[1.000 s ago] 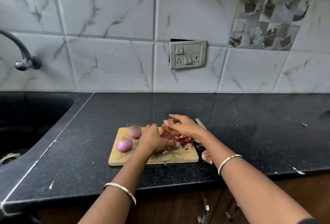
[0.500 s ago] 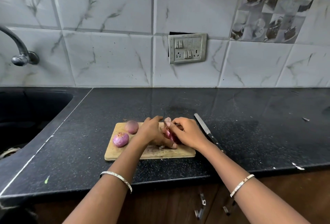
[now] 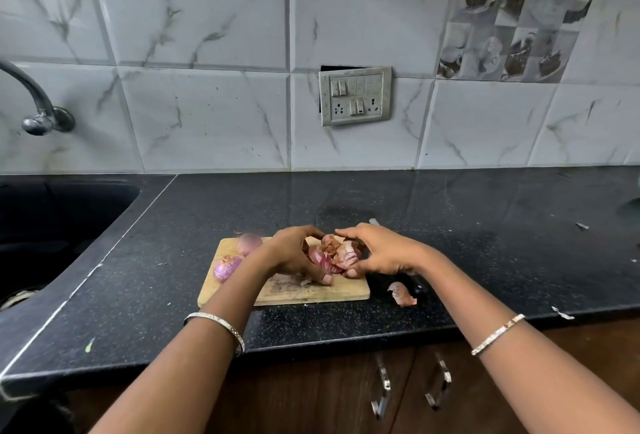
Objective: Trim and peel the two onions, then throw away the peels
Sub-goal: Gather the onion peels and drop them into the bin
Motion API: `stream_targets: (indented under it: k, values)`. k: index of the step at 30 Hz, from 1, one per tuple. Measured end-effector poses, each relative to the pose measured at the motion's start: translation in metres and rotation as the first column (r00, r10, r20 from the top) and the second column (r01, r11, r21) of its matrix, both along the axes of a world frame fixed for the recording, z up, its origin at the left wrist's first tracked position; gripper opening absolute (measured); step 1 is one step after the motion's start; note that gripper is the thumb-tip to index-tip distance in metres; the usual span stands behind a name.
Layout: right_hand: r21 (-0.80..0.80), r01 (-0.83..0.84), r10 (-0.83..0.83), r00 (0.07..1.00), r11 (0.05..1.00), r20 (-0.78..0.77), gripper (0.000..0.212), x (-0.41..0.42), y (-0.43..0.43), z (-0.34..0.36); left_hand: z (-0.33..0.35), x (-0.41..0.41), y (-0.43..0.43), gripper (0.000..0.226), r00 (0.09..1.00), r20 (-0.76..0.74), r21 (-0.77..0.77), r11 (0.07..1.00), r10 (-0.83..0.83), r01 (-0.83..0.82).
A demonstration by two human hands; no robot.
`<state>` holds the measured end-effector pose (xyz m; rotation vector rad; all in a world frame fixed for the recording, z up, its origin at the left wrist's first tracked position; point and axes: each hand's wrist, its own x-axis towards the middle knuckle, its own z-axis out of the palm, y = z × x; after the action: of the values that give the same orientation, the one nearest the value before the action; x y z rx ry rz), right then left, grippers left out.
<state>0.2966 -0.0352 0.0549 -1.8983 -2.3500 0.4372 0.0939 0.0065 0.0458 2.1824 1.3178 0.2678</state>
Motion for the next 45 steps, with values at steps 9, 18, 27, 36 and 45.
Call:
stream_targets:
  k: [9,18,27,36,45]
  values:
    - [0.120,0.229,-0.186,0.938,0.966,-0.293,0.020,-0.032,0.009,-0.027,-0.013,0.005,0.000,0.035,0.992,0.013,0.129,0.984,0.123,-0.124]
    - [0.199,0.394,-0.257,0.833,0.897,-0.490,0.031,-0.028,-0.009,-0.026,-0.009,0.022,-0.013,0.002,0.944,0.257,0.108,0.964,0.207,-0.241]
    - [0.015,0.450,-0.222,0.469,0.893,-0.855,0.014,0.022,-0.033,-0.030,0.011,0.066,-0.045,0.014,0.873,0.442,-0.025,0.976,0.205,-0.216]
    - [0.011,0.502,-0.182,0.333,0.865,-0.925,0.025,0.098,-0.124,-0.045,0.008,0.142,-0.111,0.016,0.914,0.401,0.026,0.997,0.057,-0.073]
    - [-0.133,0.634,-0.301,0.164,0.762,-0.940,0.021,0.169,-0.243,-0.134,-0.086,0.238,-0.190,0.013,0.933,0.358,-0.150,0.984,-0.034,0.093]
